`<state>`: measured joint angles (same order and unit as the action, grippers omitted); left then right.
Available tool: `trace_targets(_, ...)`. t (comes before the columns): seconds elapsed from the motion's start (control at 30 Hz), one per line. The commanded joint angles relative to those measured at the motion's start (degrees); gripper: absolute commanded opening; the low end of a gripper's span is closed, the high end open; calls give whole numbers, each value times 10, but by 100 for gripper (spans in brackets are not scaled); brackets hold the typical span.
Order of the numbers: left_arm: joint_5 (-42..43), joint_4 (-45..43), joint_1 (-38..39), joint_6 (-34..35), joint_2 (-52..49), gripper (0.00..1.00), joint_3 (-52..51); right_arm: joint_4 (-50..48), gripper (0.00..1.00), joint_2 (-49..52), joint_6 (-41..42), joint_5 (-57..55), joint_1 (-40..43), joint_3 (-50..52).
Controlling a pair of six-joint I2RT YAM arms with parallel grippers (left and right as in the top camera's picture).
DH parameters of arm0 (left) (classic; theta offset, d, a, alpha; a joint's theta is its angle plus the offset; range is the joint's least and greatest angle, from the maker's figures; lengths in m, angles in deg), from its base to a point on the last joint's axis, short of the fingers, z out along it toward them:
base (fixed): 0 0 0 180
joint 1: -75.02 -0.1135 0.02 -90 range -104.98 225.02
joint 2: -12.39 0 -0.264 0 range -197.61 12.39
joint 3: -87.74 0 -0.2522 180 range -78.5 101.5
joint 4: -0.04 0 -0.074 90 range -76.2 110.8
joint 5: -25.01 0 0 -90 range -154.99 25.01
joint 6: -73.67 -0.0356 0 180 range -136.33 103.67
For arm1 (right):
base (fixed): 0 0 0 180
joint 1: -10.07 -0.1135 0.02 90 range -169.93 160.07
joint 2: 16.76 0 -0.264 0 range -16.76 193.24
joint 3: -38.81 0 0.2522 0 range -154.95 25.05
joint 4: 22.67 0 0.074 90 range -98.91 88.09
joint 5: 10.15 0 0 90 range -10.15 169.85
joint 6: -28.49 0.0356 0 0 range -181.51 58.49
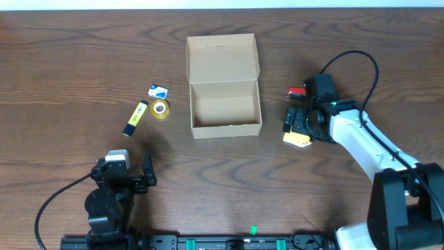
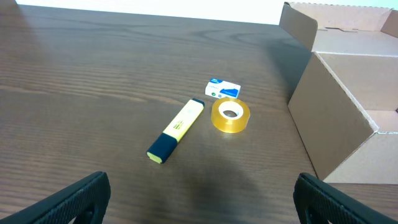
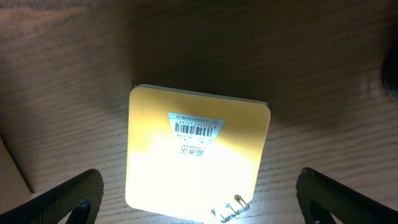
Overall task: Pack container
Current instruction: 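Move the right gripper to the yellow sticky-note pad and grasp it, then lift the pad and lower it into the cardboard box with right gripper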
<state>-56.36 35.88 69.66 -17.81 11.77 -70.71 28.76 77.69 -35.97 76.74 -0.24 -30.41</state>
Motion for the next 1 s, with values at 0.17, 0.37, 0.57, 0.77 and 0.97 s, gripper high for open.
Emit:
trace_targets(0.17, 2, 1, -2, 2, 4, 95, -12, 0, 99, 64, -25, 22, 5, -8)
trace_targets(0.37, 2, 1, -2, 2, 4, 95, -12, -9, 99, 79, -37, 25, 5, -8)
trace_targets(0.57, 2, 1, -2, 2, 4, 95, -12, -15, 99, 79, -63, 25, 5, -8)
trace_targets(0.77, 2, 1, -2, 2, 4, 95, -12, -19, 79, 79, -74, 25, 5, -8)
trace_targets(0.97, 2, 1, -2, 2, 4, 95, -12, -28, 67, 79, -55, 29, 5, -8)
